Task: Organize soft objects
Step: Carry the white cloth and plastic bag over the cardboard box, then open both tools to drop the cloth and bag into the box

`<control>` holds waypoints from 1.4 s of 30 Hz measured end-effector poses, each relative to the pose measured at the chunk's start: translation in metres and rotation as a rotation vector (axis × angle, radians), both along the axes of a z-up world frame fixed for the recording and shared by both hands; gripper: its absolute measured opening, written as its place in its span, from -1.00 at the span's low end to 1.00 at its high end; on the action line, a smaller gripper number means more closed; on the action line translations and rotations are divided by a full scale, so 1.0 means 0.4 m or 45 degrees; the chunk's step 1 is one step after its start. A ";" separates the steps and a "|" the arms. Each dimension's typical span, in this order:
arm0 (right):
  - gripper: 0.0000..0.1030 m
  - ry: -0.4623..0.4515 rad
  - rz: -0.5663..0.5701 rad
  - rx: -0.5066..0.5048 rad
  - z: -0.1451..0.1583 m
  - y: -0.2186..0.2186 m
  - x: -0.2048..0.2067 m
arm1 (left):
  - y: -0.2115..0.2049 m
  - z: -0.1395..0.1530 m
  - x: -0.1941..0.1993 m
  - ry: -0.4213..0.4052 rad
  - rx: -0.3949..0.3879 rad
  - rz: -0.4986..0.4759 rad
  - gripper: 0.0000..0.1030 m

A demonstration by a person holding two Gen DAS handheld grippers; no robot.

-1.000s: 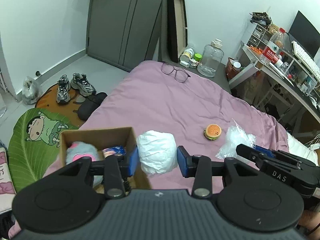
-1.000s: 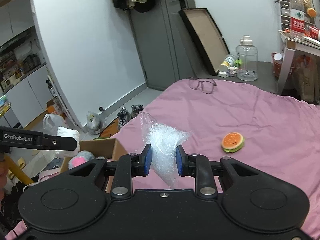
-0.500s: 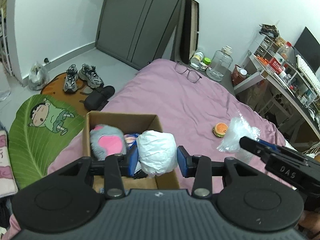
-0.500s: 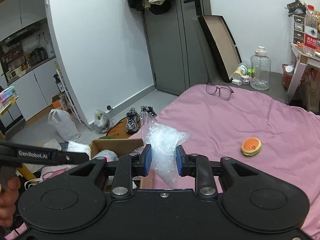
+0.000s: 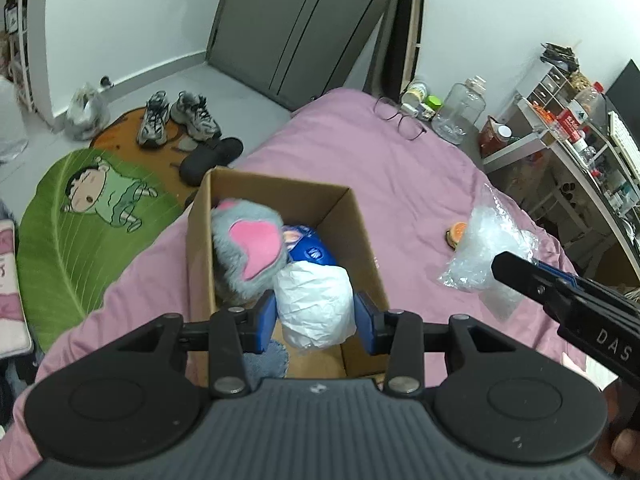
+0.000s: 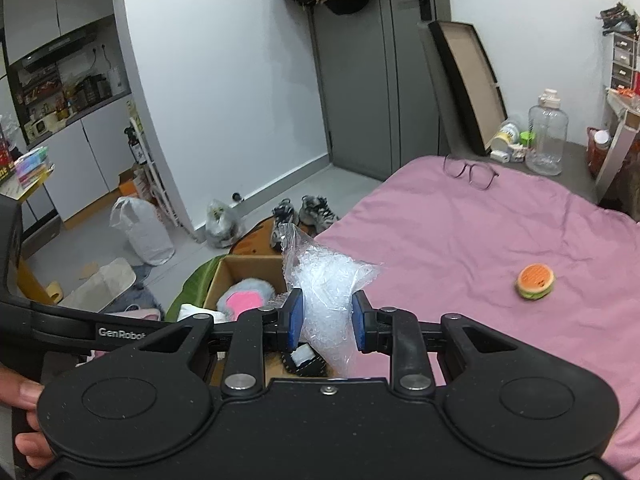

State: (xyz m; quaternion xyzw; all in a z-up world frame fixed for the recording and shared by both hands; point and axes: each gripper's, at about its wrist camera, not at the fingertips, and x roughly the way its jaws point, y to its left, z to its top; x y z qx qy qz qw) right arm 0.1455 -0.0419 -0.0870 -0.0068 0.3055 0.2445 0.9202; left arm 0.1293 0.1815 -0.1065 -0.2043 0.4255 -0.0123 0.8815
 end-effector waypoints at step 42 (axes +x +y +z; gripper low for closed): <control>0.33 0.227 0.002 0.082 -0.050 -0.088 0.130 | -0.045 0.016 0.096 0.085 0.160 0.112 0.37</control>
